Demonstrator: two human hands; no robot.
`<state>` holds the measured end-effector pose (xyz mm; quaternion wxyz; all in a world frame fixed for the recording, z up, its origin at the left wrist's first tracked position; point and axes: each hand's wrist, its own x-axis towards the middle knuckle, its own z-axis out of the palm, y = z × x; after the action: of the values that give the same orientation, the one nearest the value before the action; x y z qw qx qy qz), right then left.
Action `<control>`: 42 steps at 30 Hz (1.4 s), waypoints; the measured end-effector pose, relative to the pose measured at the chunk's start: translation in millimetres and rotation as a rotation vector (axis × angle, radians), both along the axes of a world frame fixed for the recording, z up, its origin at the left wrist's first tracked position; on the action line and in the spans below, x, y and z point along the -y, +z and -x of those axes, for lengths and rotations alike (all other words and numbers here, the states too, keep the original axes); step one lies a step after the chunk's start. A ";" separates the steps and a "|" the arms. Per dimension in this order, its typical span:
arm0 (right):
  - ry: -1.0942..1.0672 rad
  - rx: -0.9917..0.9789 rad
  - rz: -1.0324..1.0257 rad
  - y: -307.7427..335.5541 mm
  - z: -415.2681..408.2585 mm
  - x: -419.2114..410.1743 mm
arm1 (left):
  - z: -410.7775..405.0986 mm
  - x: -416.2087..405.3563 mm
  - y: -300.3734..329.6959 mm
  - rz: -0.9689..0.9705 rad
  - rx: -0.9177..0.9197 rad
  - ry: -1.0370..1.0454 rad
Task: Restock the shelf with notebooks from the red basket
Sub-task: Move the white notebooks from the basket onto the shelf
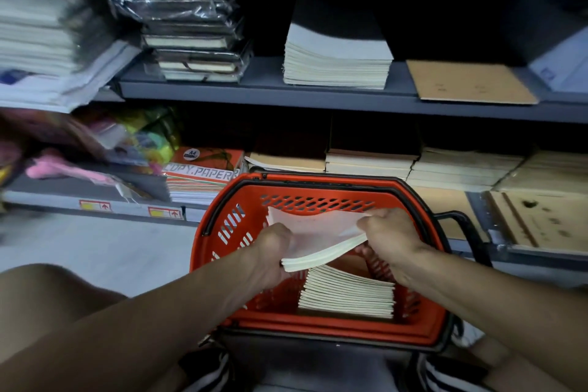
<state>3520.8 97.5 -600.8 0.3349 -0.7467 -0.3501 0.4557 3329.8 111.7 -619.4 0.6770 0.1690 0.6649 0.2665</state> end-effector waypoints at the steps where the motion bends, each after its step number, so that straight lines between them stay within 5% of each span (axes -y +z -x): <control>1: 0.009 0.016 -0.020 7.5 -1.6 6.3 | -1.4 3.0 2.5 -0.025 0.005 -0.006; 26: -0.021 -0.059 -0.749 119.6 -9.9 121.3 | -14.2 91.3 150.1 -0.684 -0.037 0.027; 42: -0.028 -0.182 -0.864 167.0 -10.4 105.3 | -7.0 72.8 223.9 -1.043 -0.124 -0.096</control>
<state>3531.2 -7.7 -433.8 0.6521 -0.4995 -0.4674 0.3269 3336.8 38.9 -395.5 0.4736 0.5292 0.4742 0.5204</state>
